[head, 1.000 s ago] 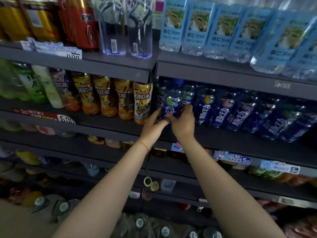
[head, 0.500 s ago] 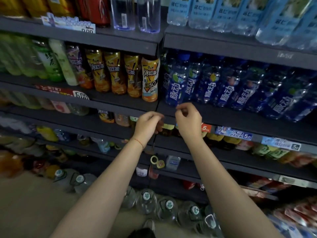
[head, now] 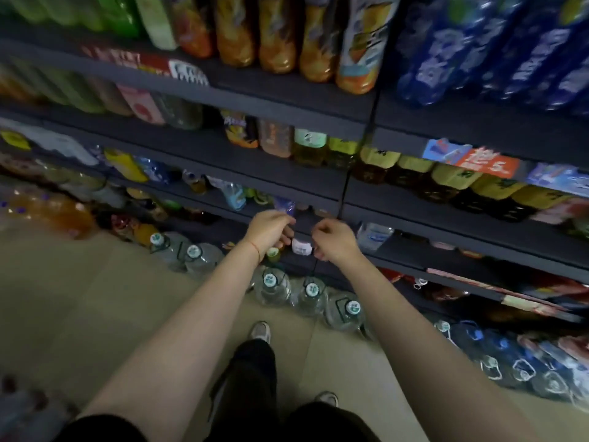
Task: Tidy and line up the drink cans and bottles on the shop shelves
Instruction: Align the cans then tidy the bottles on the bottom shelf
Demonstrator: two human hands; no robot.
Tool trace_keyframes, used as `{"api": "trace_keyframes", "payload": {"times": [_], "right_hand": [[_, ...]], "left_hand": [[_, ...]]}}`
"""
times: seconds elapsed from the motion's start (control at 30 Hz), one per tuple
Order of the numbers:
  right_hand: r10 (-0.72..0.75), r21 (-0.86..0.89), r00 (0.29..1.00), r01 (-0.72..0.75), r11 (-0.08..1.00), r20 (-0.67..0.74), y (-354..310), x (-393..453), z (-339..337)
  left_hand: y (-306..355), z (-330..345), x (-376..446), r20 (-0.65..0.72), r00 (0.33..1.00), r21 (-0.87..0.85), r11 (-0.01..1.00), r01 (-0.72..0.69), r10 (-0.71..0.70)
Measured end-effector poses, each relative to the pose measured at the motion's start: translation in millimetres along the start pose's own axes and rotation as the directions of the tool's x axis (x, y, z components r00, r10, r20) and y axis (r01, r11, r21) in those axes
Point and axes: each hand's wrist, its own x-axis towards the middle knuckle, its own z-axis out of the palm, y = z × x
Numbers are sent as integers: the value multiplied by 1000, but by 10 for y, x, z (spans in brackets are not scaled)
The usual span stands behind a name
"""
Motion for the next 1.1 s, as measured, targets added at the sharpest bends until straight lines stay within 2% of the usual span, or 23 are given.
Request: {"api": "trace_keyframes", "payload": {"times": [0.13,0.3,0.4,0.43,0.53,0.63,0.67,0.77,0.93,1.0,1.1], "right_hand": [[171,-27,985,-170,985,20,117,705,614],[303,-34,953,-304,952,-27,433,1752,1193],[254,-116,961,-266,957,-111,358,2101,1449],[233,-75,959,-248,966,-162,334,2191,1532],[282,240,928,-224,945,-243,282,2380,1725],[319,362,909,-212,908,-268,309,2503,1811],[319,373,898,-197,907,-303,313,2522,1808],[285,259,897,-202,945,-339,338,2495,1755],[327,309,929,-264,914,-172,583,2172,1680],[342,275,937,-311,910,-72,623,1877,1652],[302,213,952,-305,928,48,488,1292,1506]], "left_hand": [[-395,-283,789,24,988,-63,987,151,-150],[-882,-468,1640,40,975,-146,964,224,-221],[-1131,-523,1948,31,965,-194,946,261,-260],[-1203,-540,2020,36,964,-201,943,267,-265],[-1349,-581,2184,42,968,-202,947,251,-247],[-1411,-620,2274,39,976,-205,954,219,-216],[-1423,-625,2284,39,977,-206,955,212,-209],[-1425,-636,2272,31,981,-186,964,192,-190],[-1363,-543,1966,-19,997,-57,996,73,-74],[-1264,-475,1713,-38,998,-69,997,45,-48],[-1046,-394,1273,-69,997,-124,992,9,-18]]}}
